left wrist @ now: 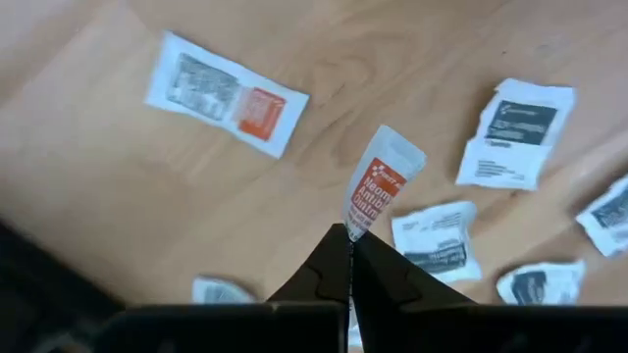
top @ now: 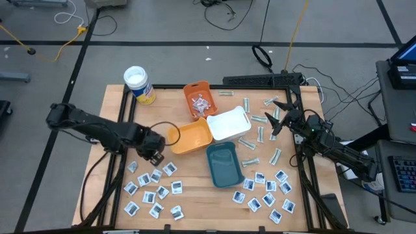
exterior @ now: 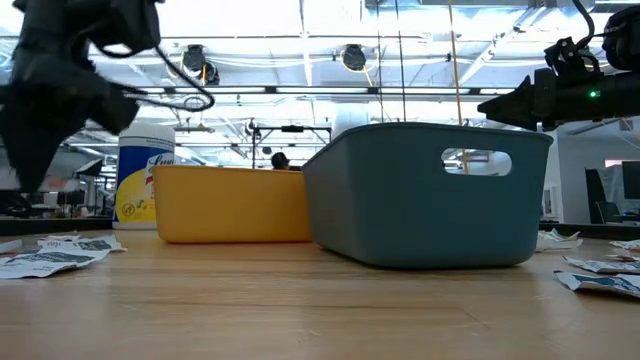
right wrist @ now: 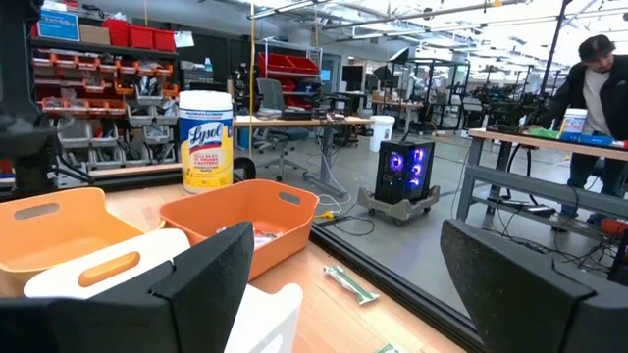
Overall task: Pick & Place First Aid Supplies
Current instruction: Put the orange ointment pack into the orange bin
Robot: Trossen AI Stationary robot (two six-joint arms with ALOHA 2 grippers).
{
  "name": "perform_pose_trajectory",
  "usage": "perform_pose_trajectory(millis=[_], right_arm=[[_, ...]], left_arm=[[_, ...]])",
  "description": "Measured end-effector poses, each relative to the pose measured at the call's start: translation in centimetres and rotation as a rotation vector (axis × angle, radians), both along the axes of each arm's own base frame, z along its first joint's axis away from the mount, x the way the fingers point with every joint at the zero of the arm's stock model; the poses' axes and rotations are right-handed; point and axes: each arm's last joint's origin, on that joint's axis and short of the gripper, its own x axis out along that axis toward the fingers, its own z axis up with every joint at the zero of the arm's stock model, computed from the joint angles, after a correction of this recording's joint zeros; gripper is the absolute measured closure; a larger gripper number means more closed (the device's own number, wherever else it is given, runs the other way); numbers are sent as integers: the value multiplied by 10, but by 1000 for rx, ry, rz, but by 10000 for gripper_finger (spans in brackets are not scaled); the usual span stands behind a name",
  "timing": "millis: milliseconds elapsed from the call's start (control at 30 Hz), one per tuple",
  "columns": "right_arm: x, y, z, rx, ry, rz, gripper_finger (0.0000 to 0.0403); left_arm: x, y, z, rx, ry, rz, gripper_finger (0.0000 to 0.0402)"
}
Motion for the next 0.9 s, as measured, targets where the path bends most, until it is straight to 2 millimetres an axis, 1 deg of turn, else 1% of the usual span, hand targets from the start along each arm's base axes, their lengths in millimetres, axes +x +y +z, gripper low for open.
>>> perform_pose_trajectory(millis=[233,433,500,667,900], right_arm=[[0,0,0,0,0,0,80],[0,0,0,0,0,0,80],[0,0,0,0,0,0,80],[0,0,0,0,0,0,80],[0,0,0,0,0,0,80]], left_arm=[[5,22,31,19,-19,2,399],[6,42,46,24,-33,40,400],[10,50,50,24,-30,49,400],[32,80,61,46,-24,30,401],[81,138,73,54,-55,-3,401]])
